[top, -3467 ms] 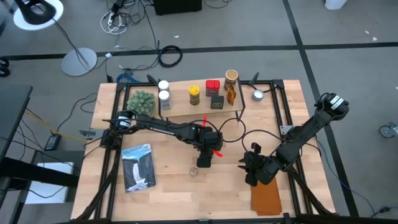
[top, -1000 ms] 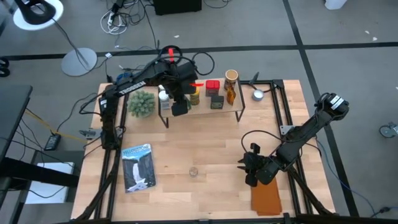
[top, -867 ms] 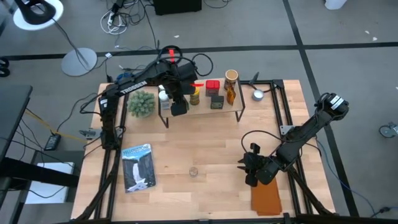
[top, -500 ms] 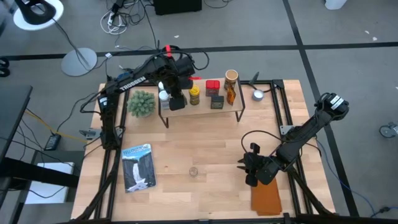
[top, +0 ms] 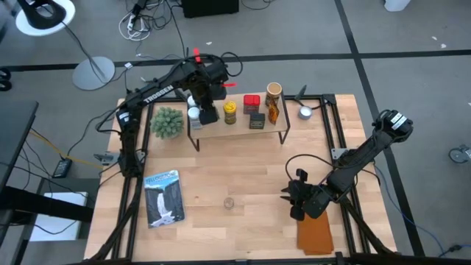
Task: Shelf spices
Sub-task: Put the green seasoning bottle on the shelf
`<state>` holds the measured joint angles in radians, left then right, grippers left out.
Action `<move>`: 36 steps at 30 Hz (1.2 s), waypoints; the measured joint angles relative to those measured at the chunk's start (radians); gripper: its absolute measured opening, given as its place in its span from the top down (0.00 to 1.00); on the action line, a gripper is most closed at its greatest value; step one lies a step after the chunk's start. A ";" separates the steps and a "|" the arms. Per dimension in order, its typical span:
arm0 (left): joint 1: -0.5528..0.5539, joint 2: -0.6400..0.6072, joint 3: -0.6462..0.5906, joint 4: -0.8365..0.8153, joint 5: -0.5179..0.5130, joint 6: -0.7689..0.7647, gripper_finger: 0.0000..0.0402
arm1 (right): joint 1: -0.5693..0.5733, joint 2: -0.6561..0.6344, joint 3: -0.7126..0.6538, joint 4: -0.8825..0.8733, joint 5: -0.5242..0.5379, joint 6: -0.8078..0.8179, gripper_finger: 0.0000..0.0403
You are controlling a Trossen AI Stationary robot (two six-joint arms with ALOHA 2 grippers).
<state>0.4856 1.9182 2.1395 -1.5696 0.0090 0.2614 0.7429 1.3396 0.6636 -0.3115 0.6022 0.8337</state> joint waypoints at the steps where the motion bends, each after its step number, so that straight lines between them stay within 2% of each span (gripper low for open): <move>1: 0.005 0.004 0.000 0.000 0.000 0.005 0.44 | 0.000 0.000 0.000 0.001 0.000 0.000 0.72; 7: 0.009 0.022 0.000 0.000 -0.045 0.059 0.44 | 0.000 0.000 0.000 0.004 0.000 0.000 0.72; 13: 0.028 0.020 0.000 0.014 -0.042 0.104 0.44 | 0.000 0.000 0.000 0.003 0.008 -0.001 0.72; 21: 0.045 0.020 0.000 0.067 -0.043 0.105 0.44 | 0.000 0.000 0.000 0.003 0.025 -0.017 0.72; 36: 0.038 0.020 0.000 0.048 -0.067 0.043 0.44 | 0.000 0.000 0.000 0.003 0.026 -0.025 0.72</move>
<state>0.5232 1.9385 2.1399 -1.5219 -0.0578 0.3046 0.7429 1.3396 0.6636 -0.3080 0.6285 0.8089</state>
